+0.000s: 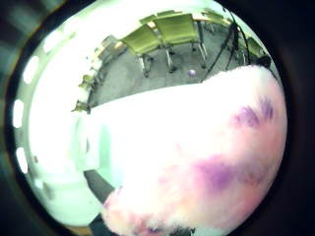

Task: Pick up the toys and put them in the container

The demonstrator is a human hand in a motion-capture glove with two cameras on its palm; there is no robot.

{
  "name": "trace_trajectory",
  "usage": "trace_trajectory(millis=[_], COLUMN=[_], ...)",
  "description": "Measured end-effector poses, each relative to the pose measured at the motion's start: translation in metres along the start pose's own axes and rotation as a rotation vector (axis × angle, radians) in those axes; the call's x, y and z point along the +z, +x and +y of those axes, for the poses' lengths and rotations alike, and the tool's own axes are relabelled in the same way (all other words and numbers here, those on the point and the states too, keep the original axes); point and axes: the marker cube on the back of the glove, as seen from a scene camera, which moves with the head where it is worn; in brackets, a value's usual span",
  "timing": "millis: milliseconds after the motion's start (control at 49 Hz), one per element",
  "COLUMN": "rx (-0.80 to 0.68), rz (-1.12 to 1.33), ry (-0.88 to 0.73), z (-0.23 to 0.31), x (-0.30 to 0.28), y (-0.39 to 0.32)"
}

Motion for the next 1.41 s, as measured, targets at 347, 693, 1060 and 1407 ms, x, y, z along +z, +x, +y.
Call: trace_trajectory(millis=[347, 693, 1060, 1407], rx=[-0.173, -0.443, -0.685, -0.776], rz=[-0.095, -0.211, -0.198, -0.352], ry=[0.100, 0.149, 0.145, 0.040], z=[-0.012, -0.011, 0.022, 0.013], x=[-0.118, -0.208, -0.225, -0.189], y=[-0.135, -0.320, -0.520, -0.535])
